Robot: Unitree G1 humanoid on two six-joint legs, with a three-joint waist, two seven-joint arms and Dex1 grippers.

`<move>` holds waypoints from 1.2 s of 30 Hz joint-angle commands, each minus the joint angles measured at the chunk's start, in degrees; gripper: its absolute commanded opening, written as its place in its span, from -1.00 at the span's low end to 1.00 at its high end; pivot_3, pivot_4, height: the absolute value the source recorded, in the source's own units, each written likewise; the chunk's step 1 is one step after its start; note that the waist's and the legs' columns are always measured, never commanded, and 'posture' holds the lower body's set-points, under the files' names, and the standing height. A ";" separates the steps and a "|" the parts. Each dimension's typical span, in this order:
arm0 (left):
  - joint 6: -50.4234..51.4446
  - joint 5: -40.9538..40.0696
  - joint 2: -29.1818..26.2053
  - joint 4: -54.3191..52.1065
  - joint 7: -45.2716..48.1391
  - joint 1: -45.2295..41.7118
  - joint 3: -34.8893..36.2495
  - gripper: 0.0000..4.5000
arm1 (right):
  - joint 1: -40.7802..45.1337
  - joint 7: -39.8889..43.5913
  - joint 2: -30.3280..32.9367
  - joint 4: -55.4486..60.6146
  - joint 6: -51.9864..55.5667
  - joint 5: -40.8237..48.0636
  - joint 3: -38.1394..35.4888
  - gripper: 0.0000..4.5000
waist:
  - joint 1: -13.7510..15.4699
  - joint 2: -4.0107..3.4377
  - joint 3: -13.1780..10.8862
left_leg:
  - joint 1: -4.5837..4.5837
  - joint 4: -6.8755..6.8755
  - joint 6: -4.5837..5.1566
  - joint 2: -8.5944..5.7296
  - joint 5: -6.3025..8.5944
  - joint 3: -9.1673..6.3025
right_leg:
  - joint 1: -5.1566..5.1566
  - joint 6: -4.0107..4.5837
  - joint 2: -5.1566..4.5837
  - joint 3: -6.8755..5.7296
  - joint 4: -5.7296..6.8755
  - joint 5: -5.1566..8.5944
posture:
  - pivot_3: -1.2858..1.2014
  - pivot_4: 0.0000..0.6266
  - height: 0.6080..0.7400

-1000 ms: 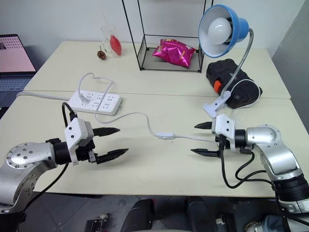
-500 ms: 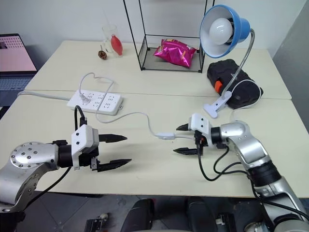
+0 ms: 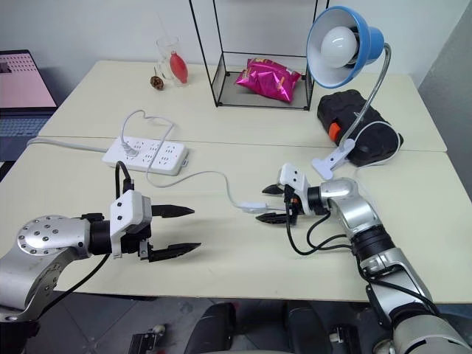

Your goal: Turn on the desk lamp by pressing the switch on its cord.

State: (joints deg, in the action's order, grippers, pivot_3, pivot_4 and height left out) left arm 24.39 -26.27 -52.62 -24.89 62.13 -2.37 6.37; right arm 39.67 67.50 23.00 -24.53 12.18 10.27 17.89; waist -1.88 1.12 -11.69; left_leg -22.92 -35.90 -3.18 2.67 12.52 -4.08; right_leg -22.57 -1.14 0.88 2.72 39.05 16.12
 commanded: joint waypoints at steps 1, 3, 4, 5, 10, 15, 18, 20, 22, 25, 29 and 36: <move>-0.99 0.16 -0.95 -0.96 0.40 -0.05 1.08 0.73 | 1.51 0.66 -0.75 -0.68 -1.92 -0.28 -1.11 0.93 | -0.01 0.00 0.00 | 0.00 0.00 0.00 0.00 0.00 0.00 | 0.00 0.00 0.00 0.00 0.01 0.00 | 0.03 -0.52 1.00; -1.05 0.25 -0.85 -1.06 0.29 0.04 0.94 0.73 | 1.61 0.63 -0.91 -1.25 -2.21 -0.47 -1.26 0.77 | -0.02 0.00 0.00 | 0.01 0.00 0.00 0.00 0.00 0.00 | 0.00 0.00 0.00 0.00 0.01 0.00 | 0.03 -0.52 1.00; -1.06 0.28 -0.80 -1.04 0.25 0.04 0.85 0.73 | 1.73 0.54 -0.99 -1.56 -2.34 -0.53 -1.36 0.69 | -0.01 0.00 0.00 | 0.00 0.00 0.00 0.00 0.00 0.00 | 0.00 0.00 0.00 0.00 0.01 0.00 | 0.03 -0.52 1.00; -1.17 0.37 -0.74 -0.93 0.26 -0.01 0.73 0.73 | 1.84 0.54 -1.01 -1.83 -2.51 -0.60 -1.39 0.58 | -0.01 0.00 0.00 | 0.00 0.00 0.00 0.00 0.00 0.00 | 0.00 0.00 0.00 0.00 0.01 0.00 | 0.03 -0.52 1.00; -1.55 0.78 -0.32 -0.42 0.23 -0.36 0.15 0.73 | 2.10 0.84 -0.91 -2.47 -3.46 -1.23 -1.20 -0.04 | -0.01 0.00 0.00 | 0.00 0.00 0.00 0.00 0.00 0.00 | 0.00 0.00 0.00 0.00 0.01 0.00 | 0.03 -0.52 1.00; -1.97 1.09 0.08 -0.23 0.04 -0.39 -0.41 0.73 | 1.92 1.02 -0.82 -2.68 -5.82 -2.94 -0.59 -0.57 | -0.01 0.00 0.00 | 0.00 0.00 0.00 0.00 0.00 0.00 | 0.00 0.00 0.00 0.00 0.01 0.00 | 0.03 -0.52 1.00; -2.18 1.15 0.27 0.07 0.00 -0.55 -0.56 0.73 | 2.02 1.32 -0.78 -2.57 -7.22 -3.63 -0.47 -0.85 | -0.01 0.00 0.00 | 0.01 0.00 0.00 0.00 0.00 0.00 | 0.00 0.00 0.00 0.00 0.02 0.00 | 0.03 -0.52 1.00; -2.28 1.17 0.45 0.31 -0.12 -0.76 -0.70 0.73 | 2.04 2.20 -0.40 -1.28 -7.29 -3.46 -0.57 -0.85 | -0.01 0.00 0.00 | 0.01 0.00 0.00 0.00 0.00 0.00 | 0.00 0.00 0.00 0.00 0.02 0.00 | 0.03 -0.52 1.00; -2.42 1.28 0.66 0.61 -0.34 -1.01 -0.82 0.73 | 1.91 3.32 0.12 0.91 -6.54 -2.94 -0.88 -0.85 | 0.00 0.00 0.00 | 0.00 0.00 0.00 0.00 0.00 0.00 | 0.00 0.00 0.00 0.00 0.02 0.00 | 0.03 -0.52 1.00; -2.05 1.00 1.07 1.07 -0.79 -2.32 -0.83 0.73 | 1.32 5.94 2.23 7.52 -3.92 -1.20 -1.41 -0.85 | 0.03 -0.05 -0.03 | -0.01 0.00 0.00 0.00 0.00 0.00 | 0.00 0.00 0.00 0.00 0.02 0.00 | 0.03 -0.52 1.00; -0.73 -0.18 1.67 0.58 -1.25 -4.94 -0.89 0.73 | 0.11 7.88 4.69 15.14 0.66 1.29 -2.00 -0.85 | 0.09 -0.05 -0.03 | -0.01 0.00 0.00 0.00 0.00 -0.03 | 0.00 0.00 0.00 -0.03 0.03 0.00 | 0.03 -0.52 1.00; 5.09 -4.73 3.96 -3.23 -2.75 -12.96 -3.84 0.73 | -1.69 8.01 7.91 27.69 12.08 7.35 -3.23 -0.85 | 0.06 -0.05 -0.03 | -0.01 -0.03 0.00 -0.01 0.00 -0.05 | 0.02 -0.02 0.00 -0.03 0.03 -0.01 | 0.03 -0.52 1.00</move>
State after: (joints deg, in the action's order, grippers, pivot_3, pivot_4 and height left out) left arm 28.24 -29.20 -49.49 -26.31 60.21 -13.76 3.42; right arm 38.17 75.37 30.25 -0.62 21.94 15.30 16.42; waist -1.82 1.08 -11.72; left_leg -22.95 -35.93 -3.18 2.65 12.52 -4.13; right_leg -22.55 -1.16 0.89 2.68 39.08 16.12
